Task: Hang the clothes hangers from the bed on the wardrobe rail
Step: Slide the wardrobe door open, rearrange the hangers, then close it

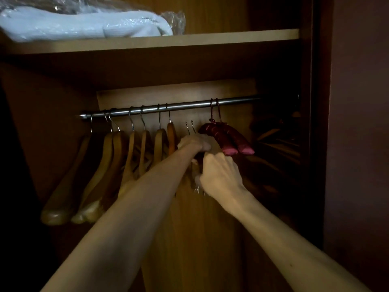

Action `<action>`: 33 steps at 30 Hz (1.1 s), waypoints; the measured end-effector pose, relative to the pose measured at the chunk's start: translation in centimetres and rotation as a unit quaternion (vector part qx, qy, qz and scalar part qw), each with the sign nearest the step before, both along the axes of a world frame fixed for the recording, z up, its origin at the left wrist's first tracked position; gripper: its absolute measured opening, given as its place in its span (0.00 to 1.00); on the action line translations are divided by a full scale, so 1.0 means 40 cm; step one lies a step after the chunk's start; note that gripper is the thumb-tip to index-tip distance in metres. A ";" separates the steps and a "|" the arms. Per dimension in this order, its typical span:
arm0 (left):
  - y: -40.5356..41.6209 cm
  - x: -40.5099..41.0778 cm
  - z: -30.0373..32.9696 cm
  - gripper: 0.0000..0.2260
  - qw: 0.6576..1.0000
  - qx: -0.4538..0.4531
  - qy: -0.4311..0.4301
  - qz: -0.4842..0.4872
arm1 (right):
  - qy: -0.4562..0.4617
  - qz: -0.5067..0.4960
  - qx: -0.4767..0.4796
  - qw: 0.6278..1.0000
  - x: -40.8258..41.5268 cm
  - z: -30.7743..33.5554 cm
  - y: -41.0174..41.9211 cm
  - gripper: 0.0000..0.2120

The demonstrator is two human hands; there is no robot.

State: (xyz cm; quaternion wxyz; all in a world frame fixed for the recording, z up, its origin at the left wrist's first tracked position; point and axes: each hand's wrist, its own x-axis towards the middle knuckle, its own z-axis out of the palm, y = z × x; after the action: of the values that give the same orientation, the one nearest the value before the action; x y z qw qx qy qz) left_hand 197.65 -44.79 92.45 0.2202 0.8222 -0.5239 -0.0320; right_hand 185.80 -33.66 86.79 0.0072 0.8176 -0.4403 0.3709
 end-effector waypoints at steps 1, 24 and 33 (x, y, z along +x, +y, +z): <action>0.007 -0.009 -0.030 0.23 1.000 0.018 -0.004 0.002 | 0.004 0.000 0.009 1.000 -0.010 -0.025 0.014 0.14; 0.520 0.127 -0.635 0.26 0.943 0.045 0.230 -0.236 | 0.013 0.169 0.337 0.926 -0.186 -0.497 -0.113 0.50; 0.595 0.236 -0.708 0.22 0.946 0.041 0.193 -0.258 | 0.158 0.236 0.445 0.849 -0.126 -0.551 -0.093 0.21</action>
State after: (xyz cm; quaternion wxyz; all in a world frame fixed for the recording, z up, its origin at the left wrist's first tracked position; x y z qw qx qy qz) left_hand 207.09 -20.97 64.14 0.2675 0.6456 -0.6637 -0.2667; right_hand 180.75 -37.39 64.75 -0.3759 0.8600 -0.3449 -0.0087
